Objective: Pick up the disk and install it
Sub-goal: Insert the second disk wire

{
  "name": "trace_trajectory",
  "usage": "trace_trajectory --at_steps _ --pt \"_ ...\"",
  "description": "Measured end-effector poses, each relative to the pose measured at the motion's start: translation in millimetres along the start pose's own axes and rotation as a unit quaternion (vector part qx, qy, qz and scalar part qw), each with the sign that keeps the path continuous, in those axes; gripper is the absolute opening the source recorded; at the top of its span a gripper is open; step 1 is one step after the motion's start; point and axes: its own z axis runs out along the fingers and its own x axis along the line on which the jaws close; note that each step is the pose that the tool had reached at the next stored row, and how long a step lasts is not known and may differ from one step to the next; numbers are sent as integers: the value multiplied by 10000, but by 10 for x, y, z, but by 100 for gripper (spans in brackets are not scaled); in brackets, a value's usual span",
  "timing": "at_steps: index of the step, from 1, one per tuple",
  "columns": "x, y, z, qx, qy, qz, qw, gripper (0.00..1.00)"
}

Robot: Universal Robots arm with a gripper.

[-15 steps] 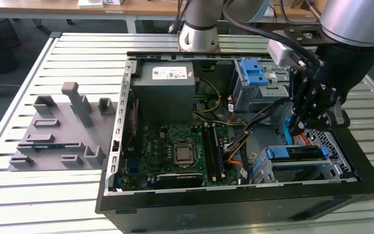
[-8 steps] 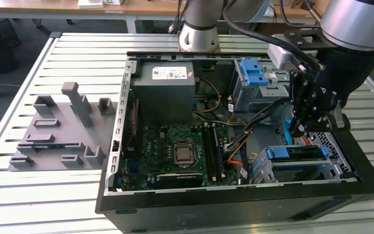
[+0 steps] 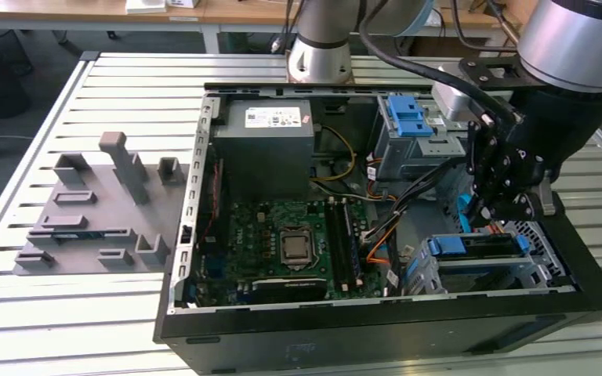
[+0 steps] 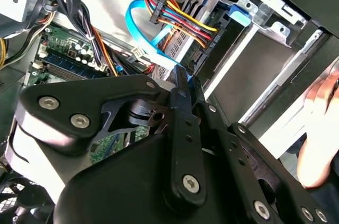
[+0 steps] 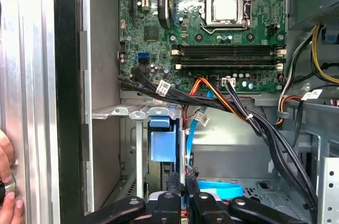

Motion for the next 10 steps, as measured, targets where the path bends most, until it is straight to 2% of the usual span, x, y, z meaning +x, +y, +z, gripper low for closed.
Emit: trace_trajectory --at_steps 5,10 --pt "8 -7 6 0 1 3 10000 16" --pt "11 -49 20 -6 0 2 10000 16"
